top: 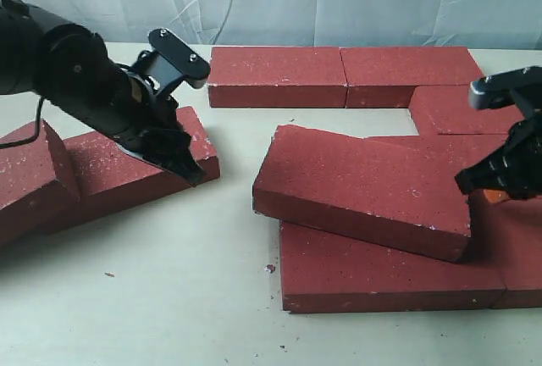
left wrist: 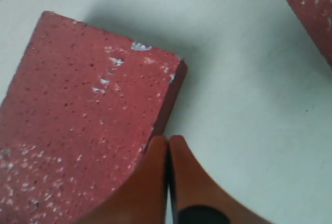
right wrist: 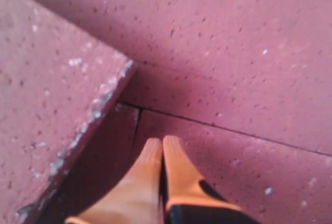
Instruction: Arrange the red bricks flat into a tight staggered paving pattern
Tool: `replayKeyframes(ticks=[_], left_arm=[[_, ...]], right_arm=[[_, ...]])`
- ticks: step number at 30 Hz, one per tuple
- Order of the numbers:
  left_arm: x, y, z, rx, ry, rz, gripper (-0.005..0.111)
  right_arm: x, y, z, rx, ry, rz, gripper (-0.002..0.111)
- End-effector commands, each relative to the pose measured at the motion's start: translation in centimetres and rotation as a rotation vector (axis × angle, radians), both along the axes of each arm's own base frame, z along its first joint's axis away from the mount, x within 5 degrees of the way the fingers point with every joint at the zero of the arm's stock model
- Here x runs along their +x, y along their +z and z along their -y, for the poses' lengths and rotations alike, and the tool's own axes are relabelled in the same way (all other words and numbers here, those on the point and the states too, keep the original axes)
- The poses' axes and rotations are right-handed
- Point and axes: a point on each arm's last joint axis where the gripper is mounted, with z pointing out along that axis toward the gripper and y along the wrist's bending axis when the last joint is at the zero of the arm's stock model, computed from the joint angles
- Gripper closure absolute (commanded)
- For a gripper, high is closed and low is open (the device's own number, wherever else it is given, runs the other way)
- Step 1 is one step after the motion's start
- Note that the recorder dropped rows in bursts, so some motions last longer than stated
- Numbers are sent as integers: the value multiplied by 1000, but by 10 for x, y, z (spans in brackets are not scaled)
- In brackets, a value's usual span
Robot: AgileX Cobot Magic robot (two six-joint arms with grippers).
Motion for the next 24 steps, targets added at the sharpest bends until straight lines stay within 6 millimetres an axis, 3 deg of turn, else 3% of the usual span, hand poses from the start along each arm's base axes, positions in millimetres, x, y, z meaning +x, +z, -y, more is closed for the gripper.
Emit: replayKeyframes(ticks=[1, 10, 24], left_arm=[[8, -13, 12, -20, -52, -47, 107], [23, -28, 25, -69, -23, -52, 107], [5, -27, 64, -85, -162, -8, 107]], right_arm=[[0, -16, -5, 0, 47, -91, 109], [3, -13, -10, 36, 29, -83, 109], [7, -8, -17, 117, 53, -54, 109]])
